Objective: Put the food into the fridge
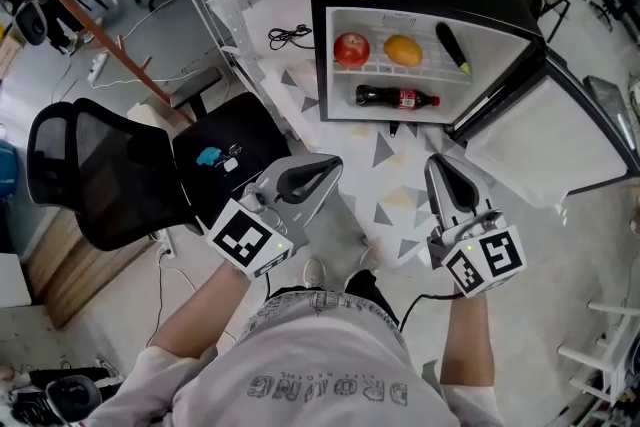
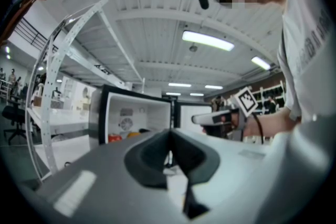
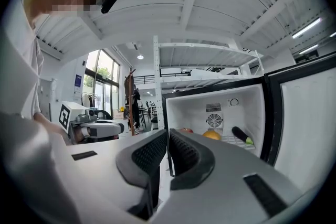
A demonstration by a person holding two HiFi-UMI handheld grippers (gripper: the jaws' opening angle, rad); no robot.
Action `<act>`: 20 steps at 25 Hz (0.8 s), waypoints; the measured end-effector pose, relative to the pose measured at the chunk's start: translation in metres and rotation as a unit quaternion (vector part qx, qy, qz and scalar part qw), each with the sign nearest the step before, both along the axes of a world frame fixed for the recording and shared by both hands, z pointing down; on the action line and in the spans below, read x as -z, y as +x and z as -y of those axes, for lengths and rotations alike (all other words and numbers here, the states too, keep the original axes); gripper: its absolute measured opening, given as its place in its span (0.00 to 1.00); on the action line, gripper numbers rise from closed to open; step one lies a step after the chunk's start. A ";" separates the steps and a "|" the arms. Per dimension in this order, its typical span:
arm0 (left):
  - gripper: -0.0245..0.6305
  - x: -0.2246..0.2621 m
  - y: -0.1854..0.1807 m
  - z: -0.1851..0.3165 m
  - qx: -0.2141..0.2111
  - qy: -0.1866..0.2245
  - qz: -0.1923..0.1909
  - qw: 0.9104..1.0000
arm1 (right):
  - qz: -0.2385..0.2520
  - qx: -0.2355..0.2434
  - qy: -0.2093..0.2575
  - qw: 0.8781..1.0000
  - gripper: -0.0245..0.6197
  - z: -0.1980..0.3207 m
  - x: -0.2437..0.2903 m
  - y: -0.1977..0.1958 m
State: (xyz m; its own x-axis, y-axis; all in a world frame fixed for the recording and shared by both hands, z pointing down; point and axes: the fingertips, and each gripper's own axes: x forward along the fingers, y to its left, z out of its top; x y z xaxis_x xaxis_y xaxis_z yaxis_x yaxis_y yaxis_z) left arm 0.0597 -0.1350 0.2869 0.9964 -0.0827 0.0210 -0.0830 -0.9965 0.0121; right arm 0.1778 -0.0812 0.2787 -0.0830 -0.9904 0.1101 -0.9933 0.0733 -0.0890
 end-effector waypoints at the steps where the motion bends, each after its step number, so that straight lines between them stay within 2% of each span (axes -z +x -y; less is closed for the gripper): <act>1: 0.05 0.000 0.000 0.000 -0.001 0.000 0.000 1.000 | 0.001 0.000 0.000 1.000 0.06 -0.001 0.000 -0.001; 20: 0.05 -0.004 0.010 -0.004 -0.004 -0.002 0.003 1.000 | 0.028 -0.005 -0.007 1.000 0.04 -0.014 -0.009 0.004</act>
